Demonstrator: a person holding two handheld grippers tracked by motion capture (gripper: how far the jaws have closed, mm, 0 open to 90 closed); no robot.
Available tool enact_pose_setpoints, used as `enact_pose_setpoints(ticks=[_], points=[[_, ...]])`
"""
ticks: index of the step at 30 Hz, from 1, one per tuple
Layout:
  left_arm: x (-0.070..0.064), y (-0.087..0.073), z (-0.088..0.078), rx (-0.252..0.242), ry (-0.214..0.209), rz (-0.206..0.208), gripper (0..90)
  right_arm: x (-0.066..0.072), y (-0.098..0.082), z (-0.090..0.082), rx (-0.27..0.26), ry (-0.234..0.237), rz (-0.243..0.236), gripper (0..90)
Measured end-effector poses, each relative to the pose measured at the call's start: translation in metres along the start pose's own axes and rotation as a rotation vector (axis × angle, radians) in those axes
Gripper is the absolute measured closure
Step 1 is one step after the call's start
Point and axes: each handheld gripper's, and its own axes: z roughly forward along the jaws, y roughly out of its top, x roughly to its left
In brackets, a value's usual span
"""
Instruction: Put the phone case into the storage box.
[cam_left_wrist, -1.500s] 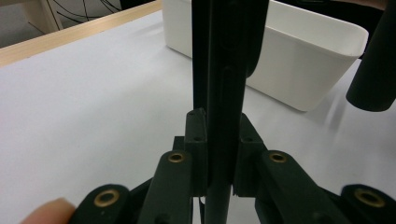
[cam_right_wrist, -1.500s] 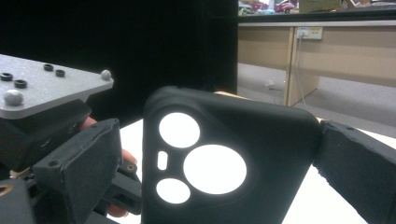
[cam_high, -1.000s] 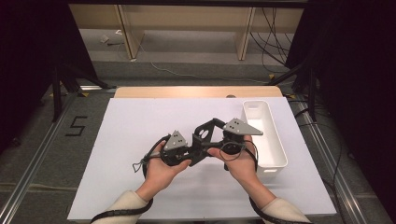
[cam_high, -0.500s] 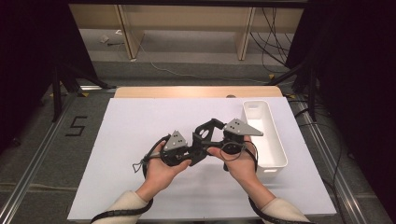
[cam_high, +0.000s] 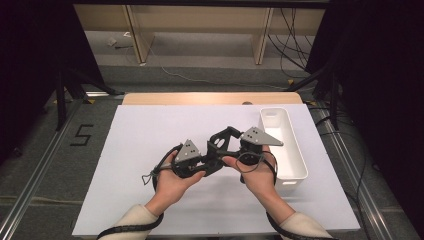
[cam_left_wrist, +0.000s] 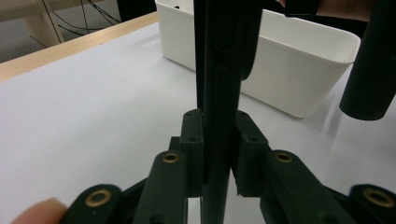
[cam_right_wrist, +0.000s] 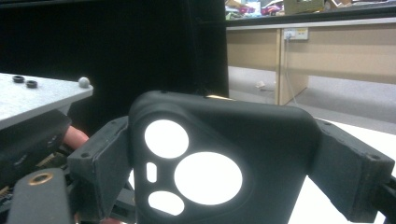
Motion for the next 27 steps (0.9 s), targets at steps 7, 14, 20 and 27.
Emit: enact_pose_setpoints(ticks=[7, 14, 20, 27], points=[[-0.002, 0.002, -0.004, -0.013, -0.004, 0.006, 54.8, -0.003, 0.003, -0.003, -0.013, -0.017, -0.009, 14.6], [0.002, 0.0, -0.018, -0.042, -0.05, -0.004, 32.5, -0.009, 0.009, -0.008, -0.035, -0.037, -0.009, 14.7], [0.008, -0.004, -0.027, -0.074, -0.042, -0.019, 11.2, -0.014, 0.013, -0.012, -0.039, -0.059, -0.017, 14.7], [0.014, -0.008, -0.039, -0.079, 0.003, -0.026, 0.0, -0.018, 0.015, -0.015, -0.047, -0.073, -0.013, 14.7]])
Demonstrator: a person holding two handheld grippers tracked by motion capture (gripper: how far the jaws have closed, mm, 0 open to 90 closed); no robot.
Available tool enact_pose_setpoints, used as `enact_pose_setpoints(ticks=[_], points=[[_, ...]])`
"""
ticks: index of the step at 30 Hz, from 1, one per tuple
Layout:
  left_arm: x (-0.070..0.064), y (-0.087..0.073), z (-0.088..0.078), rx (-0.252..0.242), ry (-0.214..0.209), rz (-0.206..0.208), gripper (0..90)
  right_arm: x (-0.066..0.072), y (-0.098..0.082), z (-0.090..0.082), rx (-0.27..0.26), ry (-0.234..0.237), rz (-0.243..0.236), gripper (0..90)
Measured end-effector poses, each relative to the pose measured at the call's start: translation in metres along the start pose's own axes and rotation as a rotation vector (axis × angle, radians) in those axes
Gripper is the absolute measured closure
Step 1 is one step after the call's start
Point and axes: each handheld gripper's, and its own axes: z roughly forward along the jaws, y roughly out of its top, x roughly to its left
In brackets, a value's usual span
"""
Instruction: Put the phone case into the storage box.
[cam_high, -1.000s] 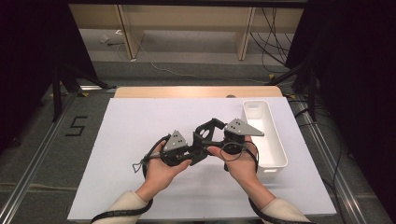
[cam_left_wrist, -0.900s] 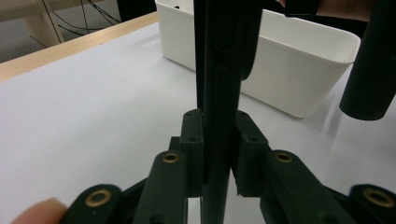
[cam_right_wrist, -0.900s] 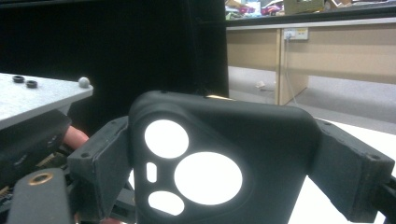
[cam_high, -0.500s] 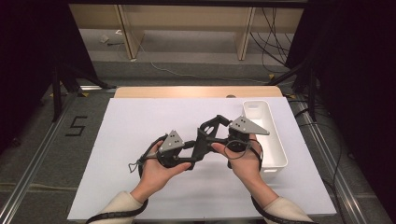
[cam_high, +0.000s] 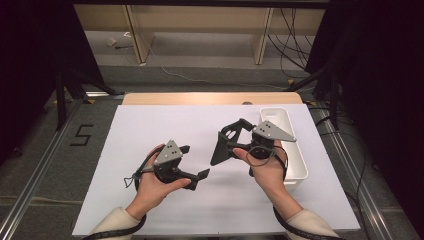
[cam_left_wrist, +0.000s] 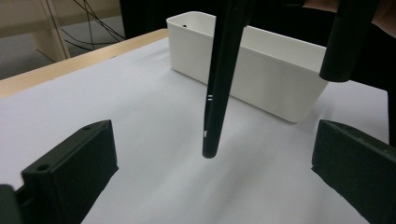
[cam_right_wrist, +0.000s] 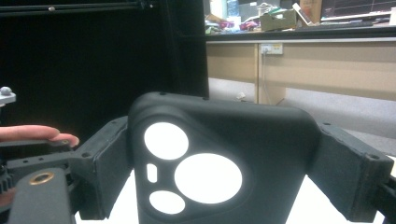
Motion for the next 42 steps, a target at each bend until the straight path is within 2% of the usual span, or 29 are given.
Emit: enact_pose_setpoints(ticks=[18, 42], points=[[0.015, -0.01, -0.032, -0.061, 0.074, -0.037, 0.0, -0.011, 0.006, -0.006, -0.017, -0.044, 0.005, 14.8], [0.024, -0.018, -0.047, -0.085, 0.114, -0.054, 0.0, -0.023, 0.013, -0.013, -0.028, -0.09, 0.0, 14.8]])
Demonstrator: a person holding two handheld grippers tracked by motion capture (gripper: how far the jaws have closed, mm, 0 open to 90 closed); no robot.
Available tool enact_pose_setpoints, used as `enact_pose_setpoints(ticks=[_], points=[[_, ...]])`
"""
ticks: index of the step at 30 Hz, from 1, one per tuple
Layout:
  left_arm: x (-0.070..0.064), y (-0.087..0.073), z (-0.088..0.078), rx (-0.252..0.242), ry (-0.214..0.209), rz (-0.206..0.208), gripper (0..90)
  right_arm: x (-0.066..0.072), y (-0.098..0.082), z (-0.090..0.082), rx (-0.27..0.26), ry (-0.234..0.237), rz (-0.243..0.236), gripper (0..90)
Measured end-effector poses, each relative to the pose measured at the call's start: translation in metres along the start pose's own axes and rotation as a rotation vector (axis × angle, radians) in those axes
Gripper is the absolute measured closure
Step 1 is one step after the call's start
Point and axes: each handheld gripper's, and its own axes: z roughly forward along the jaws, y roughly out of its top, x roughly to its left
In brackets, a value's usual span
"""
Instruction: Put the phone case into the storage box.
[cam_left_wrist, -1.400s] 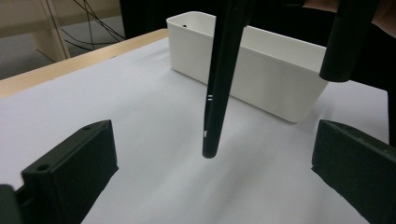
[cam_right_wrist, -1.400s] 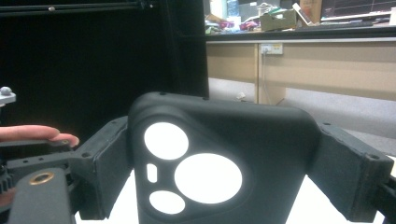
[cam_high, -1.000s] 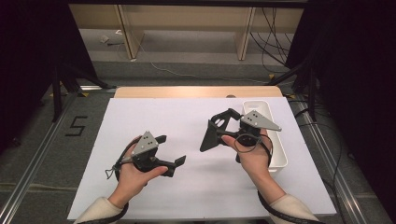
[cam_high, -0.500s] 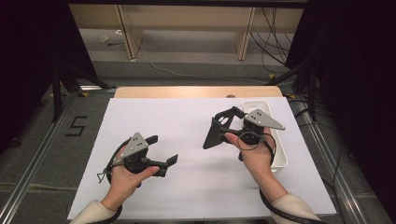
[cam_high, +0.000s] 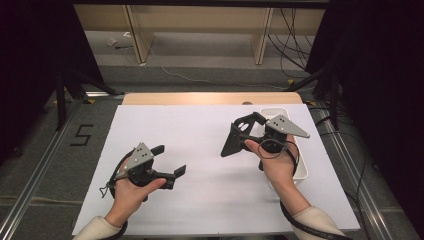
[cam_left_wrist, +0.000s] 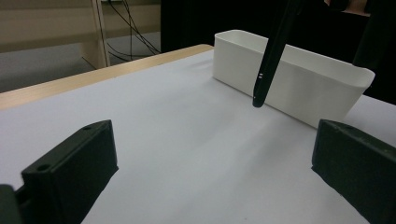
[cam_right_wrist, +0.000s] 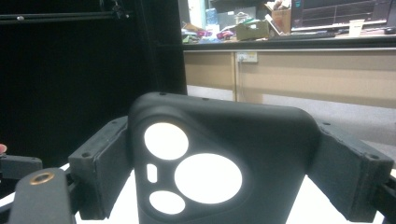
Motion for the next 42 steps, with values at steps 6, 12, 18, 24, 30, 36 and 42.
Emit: enact_pose_setpoints(ticks=[6, 12, 18, 24, 30, 36, 42], points=[[0.001, -0.001, -0.002, 0.0, 0.008, 0.002, 0.0, -0.004, 0.001, -0.001, -0.004, -0.01, 0.001, 14.8], [0.002, -0.002, -0.003, -0.001, 0.013, -0.001, 0.0, -0.007, 0.004, -0.004, -0.009, -0.025, 0.001, 14.8], [0.002, -0.003, -0.004, 0.0, 0.016, -0.002, 0.0, -0.011, 0.006, -0.006, -0.017, -0.038, -0.001, 14.8], [0.002, -0.004, -0.004, 0.004, 0.016, 0.003, 0.0, -0.016, 0.008, -0.008, -0.019, -0.055, -0.003, 14.8], [0.002, -0.004, -0.003, 0.003, 0.015, 0.002, 0.0, -0.02, 0.01, -0.01, -0.024, -0.073, -0.002, 14.8], [0.003, -0.004, -0.003, 0.002, 0.017, 0.001, 0.0, -0.025, 0.011, -0.012, -0.028, -0.086, 0.0, 14.8], [0.003, -0.004, -0.004, 0.001, 0.02, 0.0, 0.0, -0.028, 0.013, -0.014, -0.031, -0.1, 0.0, 14.8]])
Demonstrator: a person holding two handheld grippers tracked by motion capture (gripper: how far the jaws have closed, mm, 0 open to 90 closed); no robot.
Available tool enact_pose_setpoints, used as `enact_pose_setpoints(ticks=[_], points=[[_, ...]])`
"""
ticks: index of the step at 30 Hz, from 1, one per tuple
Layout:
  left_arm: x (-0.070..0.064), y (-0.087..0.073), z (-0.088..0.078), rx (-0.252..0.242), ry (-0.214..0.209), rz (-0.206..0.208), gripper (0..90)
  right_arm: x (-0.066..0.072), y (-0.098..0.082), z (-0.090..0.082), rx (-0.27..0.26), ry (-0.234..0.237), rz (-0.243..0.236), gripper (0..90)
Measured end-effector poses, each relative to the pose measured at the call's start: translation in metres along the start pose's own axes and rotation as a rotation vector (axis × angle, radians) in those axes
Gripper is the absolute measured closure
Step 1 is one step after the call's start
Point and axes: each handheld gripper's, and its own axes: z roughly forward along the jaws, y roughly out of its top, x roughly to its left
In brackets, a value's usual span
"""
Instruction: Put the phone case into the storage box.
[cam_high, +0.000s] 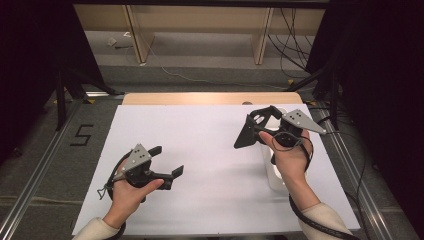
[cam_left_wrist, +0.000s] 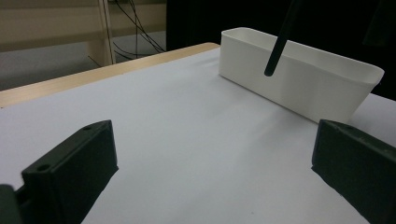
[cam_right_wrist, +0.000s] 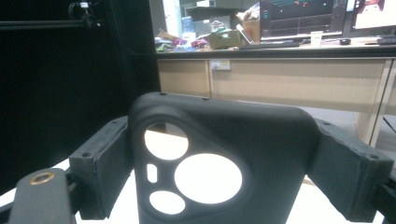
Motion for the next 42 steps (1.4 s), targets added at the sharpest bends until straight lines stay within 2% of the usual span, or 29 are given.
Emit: enact_pose_setpoints(ticks=[18, 42], points=[[0.0, 0.0, 0.0, -0.003, 0.003, 0.001, 0.0, -0.013, 0.004, -0.005, -0.014, -0.047, 0.004, 14.9], [0.0, 0.0, 0.0, -0.003, 0.005, 0.001, 0.0, -0.023, 0.014, -0.013, -0.043, -0.085, 0.004, 15.0]])
